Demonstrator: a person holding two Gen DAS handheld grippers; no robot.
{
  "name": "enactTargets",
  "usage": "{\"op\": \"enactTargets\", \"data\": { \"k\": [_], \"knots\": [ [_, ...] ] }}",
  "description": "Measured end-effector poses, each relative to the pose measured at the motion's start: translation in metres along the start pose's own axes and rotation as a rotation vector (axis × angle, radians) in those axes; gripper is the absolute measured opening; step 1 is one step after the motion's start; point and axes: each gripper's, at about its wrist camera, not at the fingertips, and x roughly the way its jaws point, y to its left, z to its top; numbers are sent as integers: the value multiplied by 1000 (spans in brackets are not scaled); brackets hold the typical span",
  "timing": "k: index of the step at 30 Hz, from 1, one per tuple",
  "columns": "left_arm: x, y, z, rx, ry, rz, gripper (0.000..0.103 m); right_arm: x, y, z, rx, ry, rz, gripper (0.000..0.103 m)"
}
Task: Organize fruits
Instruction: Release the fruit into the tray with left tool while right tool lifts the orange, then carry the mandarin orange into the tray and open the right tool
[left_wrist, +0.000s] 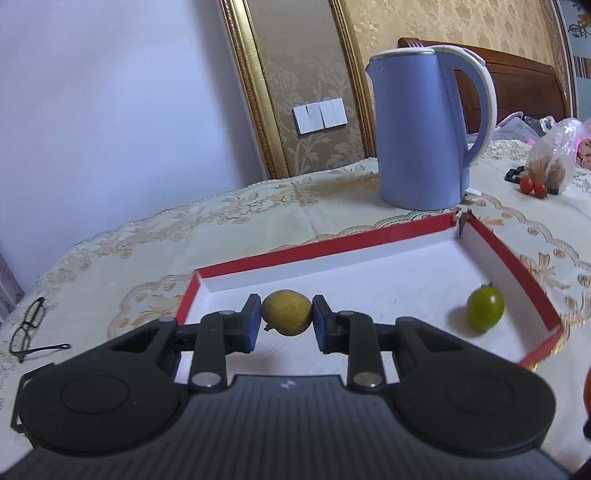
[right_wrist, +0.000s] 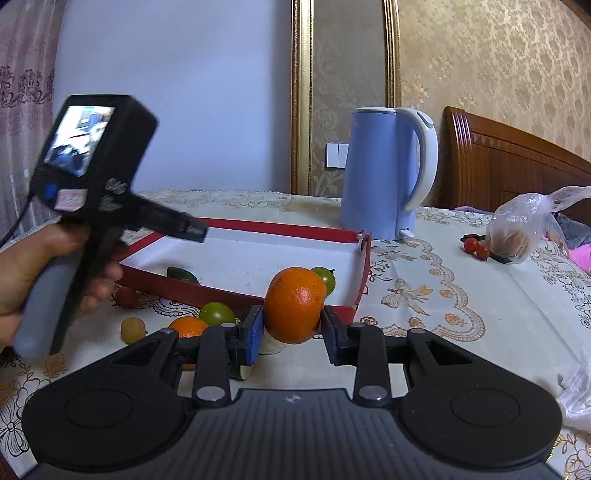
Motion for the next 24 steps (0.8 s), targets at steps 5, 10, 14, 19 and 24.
{"op": "enactTargets", "data": {
  "k": [5,10,14,19,24],
  "knots": [
    [24,-1,11,-15,34,0,27,2,-2,1,-5,-1,-1,33],
    [37,1,7,-45,54,14,48,7,-1,5,-20,1,0,33],
    [37,7,1,-72,43,37,72,17,3,12,-43,6,3,33],
    [17,28,0,-126,35,22,70,34,3,25,-52,15,12,33],
    [-26,56,-17,-217,6,-8,85,53,-1,39,-34,28,31,33]
  ]
}}
